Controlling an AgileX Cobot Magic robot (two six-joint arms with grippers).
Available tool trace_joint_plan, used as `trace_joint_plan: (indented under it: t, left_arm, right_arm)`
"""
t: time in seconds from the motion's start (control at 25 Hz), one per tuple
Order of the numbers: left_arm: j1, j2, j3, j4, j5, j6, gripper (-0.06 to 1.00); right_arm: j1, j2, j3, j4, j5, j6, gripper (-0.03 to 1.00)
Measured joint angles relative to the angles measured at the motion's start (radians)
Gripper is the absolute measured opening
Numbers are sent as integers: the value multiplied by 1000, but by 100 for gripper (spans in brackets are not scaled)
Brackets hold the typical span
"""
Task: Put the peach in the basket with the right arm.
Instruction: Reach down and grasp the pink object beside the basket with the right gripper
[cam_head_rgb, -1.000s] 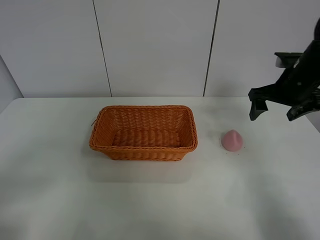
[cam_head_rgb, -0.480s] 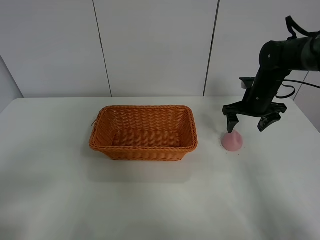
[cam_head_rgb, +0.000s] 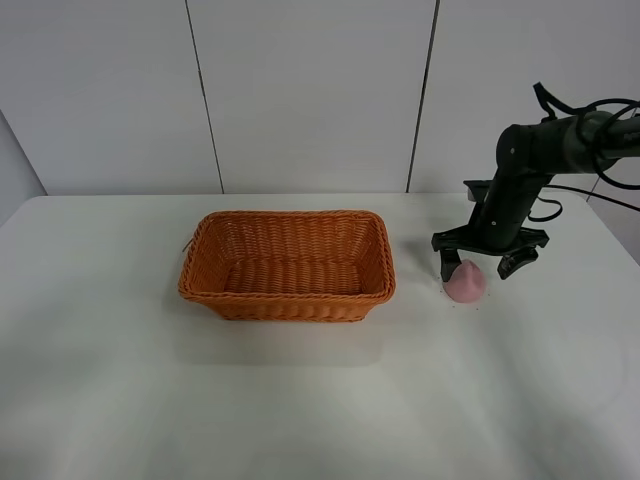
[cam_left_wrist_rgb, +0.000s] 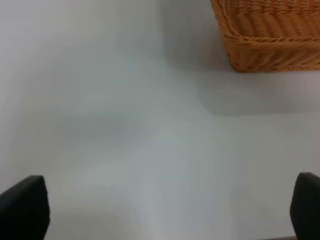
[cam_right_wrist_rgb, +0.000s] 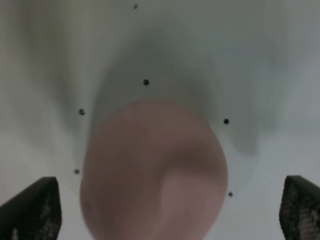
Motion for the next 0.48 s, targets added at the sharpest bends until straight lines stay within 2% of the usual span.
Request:
trace_joint_plan:
  t: [0.2,0.28,0.36,0.48]
  left_arm:
    - [0,0,0,0,0,0,99]
    - [0,0,0,0,0,0,99]
    - [0,0,0,0,0,0,99]
    - [0,0,0,0,0,0,99]
  right_arm:
    - [0,46,0,4,-18,0,67]
    - [0,52,0,5,-19,0,64]
    - [1,53,0,6,-22,0,53]
    - [1,53,0,8,-22,8,23]
